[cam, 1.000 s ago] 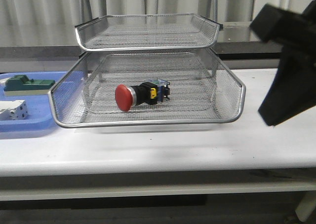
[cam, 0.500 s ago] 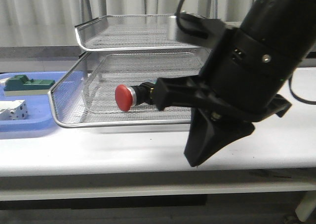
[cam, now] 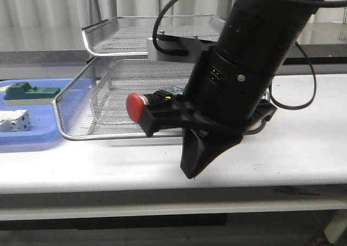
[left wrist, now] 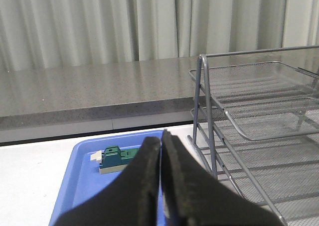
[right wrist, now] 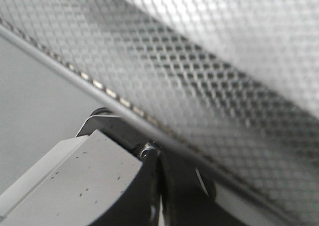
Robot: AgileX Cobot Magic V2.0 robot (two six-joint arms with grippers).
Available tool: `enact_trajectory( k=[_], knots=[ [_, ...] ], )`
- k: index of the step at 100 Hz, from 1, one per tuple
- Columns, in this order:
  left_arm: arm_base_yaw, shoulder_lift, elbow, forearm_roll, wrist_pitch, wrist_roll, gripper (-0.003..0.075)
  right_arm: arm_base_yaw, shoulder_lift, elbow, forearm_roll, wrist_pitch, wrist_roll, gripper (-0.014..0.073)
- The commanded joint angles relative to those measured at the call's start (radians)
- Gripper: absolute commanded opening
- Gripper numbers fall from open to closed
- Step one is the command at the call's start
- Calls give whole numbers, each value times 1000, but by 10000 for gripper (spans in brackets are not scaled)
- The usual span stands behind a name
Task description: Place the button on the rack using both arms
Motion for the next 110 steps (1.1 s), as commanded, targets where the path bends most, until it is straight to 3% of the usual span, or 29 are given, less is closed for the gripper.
enact_trajectory(
  k=[1,44,89,110],
  knots=[
    [5,8,-26,-11,-77,-9,4,-1,-36,-48,-45,-40,-13,-67],
    [5,8,-26,-11,-77,-9,4,-9,71,-195,-187,-33,-13,-67],
    [5,8,-26,-11,-77,-9,4,-154,192,-412,-263,-29,-13,-67],
    [5,8,-26,-11,-77,-9,4,-171,200,-432,-263,-19,-13,-67]
  ],
)
